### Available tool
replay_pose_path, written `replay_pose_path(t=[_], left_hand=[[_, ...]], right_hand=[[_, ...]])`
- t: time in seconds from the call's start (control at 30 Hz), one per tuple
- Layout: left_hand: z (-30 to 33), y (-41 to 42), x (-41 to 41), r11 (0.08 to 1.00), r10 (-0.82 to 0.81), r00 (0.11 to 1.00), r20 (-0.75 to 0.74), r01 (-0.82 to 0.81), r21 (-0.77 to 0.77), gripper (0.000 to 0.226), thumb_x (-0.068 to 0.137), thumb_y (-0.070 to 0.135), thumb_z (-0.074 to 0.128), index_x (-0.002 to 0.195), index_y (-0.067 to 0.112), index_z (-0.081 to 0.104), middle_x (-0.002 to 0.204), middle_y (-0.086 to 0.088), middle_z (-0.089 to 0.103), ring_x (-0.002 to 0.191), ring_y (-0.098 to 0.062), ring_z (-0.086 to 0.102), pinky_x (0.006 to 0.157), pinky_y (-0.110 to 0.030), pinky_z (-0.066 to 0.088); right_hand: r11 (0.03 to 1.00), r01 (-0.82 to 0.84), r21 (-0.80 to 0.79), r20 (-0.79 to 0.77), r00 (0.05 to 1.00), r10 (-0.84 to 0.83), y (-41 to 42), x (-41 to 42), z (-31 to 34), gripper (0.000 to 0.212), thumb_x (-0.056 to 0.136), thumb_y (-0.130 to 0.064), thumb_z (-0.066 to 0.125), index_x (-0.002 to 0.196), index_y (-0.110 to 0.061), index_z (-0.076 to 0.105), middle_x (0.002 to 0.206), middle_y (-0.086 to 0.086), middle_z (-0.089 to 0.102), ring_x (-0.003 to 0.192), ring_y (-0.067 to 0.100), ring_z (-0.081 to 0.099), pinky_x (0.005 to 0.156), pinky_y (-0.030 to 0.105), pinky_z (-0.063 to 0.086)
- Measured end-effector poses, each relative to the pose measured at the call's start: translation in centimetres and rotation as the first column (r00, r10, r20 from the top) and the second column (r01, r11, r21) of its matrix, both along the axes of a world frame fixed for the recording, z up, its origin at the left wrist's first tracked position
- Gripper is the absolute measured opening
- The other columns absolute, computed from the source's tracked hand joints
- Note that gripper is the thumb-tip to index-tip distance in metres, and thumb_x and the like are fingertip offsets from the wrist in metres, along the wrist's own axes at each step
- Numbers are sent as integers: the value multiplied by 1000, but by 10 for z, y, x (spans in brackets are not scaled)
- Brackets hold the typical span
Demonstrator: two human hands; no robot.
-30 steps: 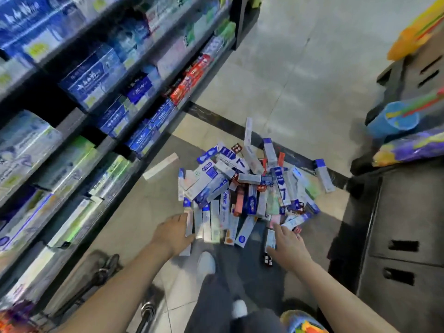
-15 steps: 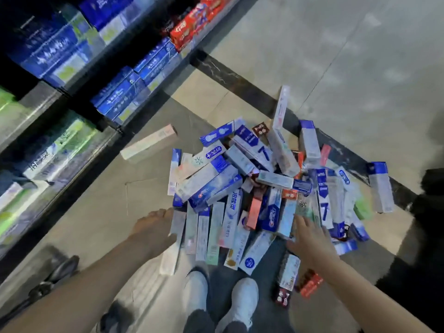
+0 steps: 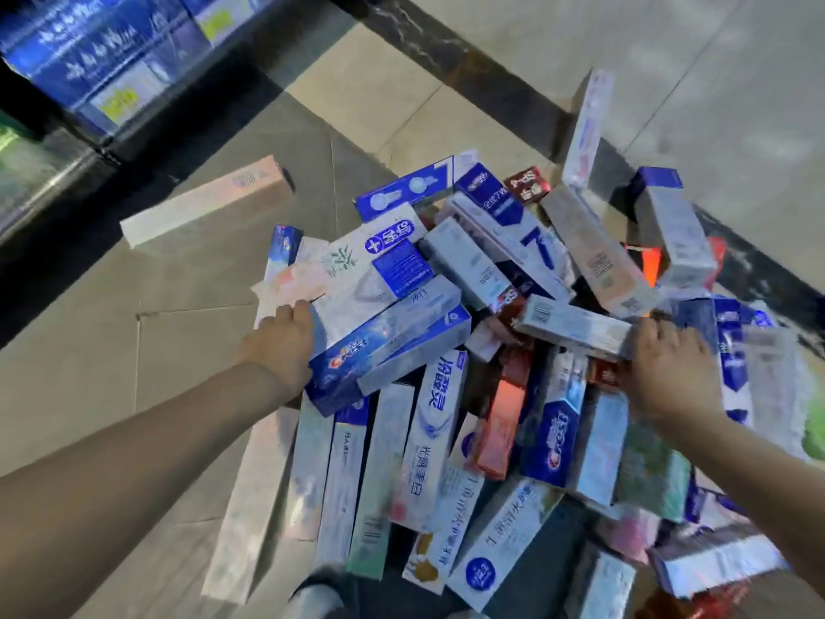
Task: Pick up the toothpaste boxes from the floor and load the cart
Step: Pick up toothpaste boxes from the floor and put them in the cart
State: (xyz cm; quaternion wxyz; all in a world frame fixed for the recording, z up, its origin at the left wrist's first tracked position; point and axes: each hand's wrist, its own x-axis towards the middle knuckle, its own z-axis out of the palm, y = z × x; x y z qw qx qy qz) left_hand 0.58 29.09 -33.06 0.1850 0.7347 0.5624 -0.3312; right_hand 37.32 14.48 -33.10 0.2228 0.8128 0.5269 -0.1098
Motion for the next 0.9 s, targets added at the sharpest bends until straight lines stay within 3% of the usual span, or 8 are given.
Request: replay_pose_path(t=[0.07,0.17,0.27,0.37,0.5,0.6,0.8,0.9], left_hand=[[-1,-1,-4,1000,-12,1000,27,11,29,57,80,8,63,127,2,32,125,-16,47,113,-35,52,83,-41,45],[18,-5,-9,996,47,996,71,-52,66,48,82,10,63,122,1,37,121,-17,52,110,-37,55,84,-40,46],[57,-16,-18,991,130,988,78,-132,30,51,82,21,67,120,1,40,119,-17,55,108,-38,58,84,-38,47],[116,-27,-26,974,226,967,118,-227,-6,38,71,18,68,100,6,46,103,-13,61,98,-35,63,72,-32,47],[232,-49,-30,933,359,917,174,-356,-52,47,75,20,69,111,5,42,107,-11,58,103,-33,59,69,-29,37],[328,-68,-35,902,431,872,232,-421,-92,50,76,25,71,111,6,40,111,-13,58,103,-31,59,68,-27,35],[512,-113,-50,868,490,784,382,-481,-125,46,68,18,72,103,4,45,103,-14,62,95,-31,62,68,-32,46],[585,-145,-66,850,514,751,414,-510,-130,45,63,27,74,96,9,49,99,-10,58,95,-31,62,69,-31,47]], right_hand=[[999,-26,-22,-1,1000,26,-4,1,6,37,74,-3,69,106,4,53,97,29,60,89,43,57,73,47,48],[997,-23,-77,-12,1000,23,-12,-1,30,34,87,-22,59,116,-6,48,107,14,60,96,34,60,60,32,42],[996,0,-86,-52,999,-4,-20,-14,72,27,91,-30,54,113,-14,50,105,8,62,95,28,61,60,29,38],[991,-1,-132,-93,996,-11,-23,-29,130,22,95,-36,48,111,-20,45,110,3,58,101,24,59,60,27,34],[991,-28,-131,-149,989,8,-21,-60,239,24,95,-40,47,108,-20,44,103,-1,59,94,20,61,60,28,35],[995,42,-90,-172,983,-57,-25,-90,337,30,93,-44,51,106,-17,45,102,2,63,93,24,63,60,28,35],[973,216,81,-247,950,-191,-43,-154,521,26,92,-40,55,85,-17,46,73,2,60,71,26,64,41,25,24],[952,257,164,-316,928,-196,-60,-178,586,25,87,-38,60,80,-15,53,65,1,59,57,24,55,40,24,27]])
